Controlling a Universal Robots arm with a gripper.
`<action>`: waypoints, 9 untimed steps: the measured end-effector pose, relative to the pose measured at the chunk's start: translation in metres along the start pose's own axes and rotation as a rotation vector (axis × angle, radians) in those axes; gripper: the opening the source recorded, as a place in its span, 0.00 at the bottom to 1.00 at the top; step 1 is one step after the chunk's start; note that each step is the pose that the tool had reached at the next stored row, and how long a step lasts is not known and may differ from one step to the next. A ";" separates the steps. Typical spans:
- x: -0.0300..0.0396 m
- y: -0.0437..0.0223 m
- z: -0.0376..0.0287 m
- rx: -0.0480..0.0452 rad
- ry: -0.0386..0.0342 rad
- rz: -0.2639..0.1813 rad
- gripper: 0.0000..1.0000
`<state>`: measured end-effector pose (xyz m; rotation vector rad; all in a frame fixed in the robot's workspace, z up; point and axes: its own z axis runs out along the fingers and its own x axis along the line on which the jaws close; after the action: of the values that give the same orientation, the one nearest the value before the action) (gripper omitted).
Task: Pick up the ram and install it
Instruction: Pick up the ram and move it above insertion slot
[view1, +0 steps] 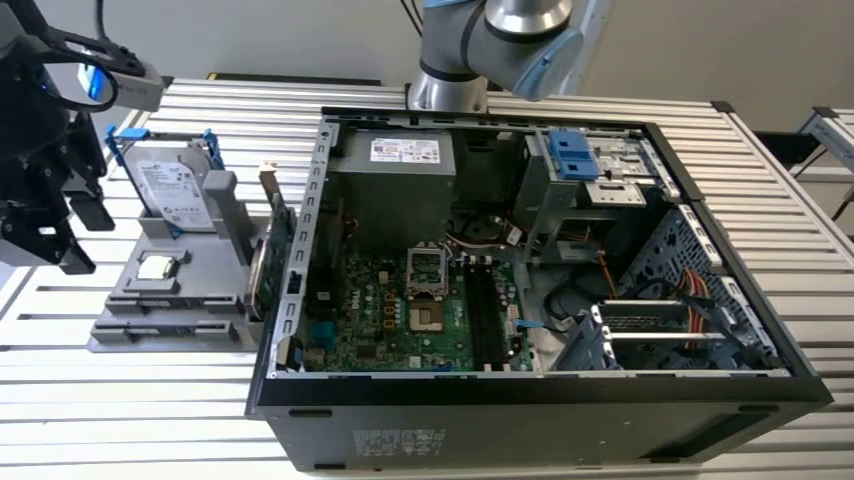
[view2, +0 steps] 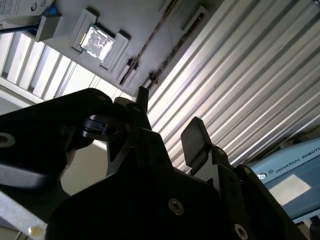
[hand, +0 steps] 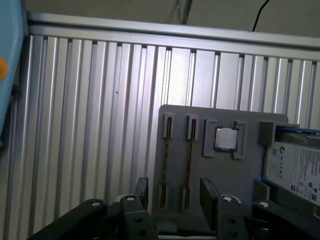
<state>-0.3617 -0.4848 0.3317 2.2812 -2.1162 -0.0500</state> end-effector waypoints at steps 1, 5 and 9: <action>0.0000 -0.0001 0.0007 -0.0001 0.0001 0.000 1.00; -0.0001 -0.0007 0.0035 0.0001 0.0000 0.000 1.00; -0.0003 -0.0014 0.0061 -0.0001 0.0001 0.000 1.00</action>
<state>-0.3606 -0.4844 0.3255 2.2810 -2.1163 -0.0500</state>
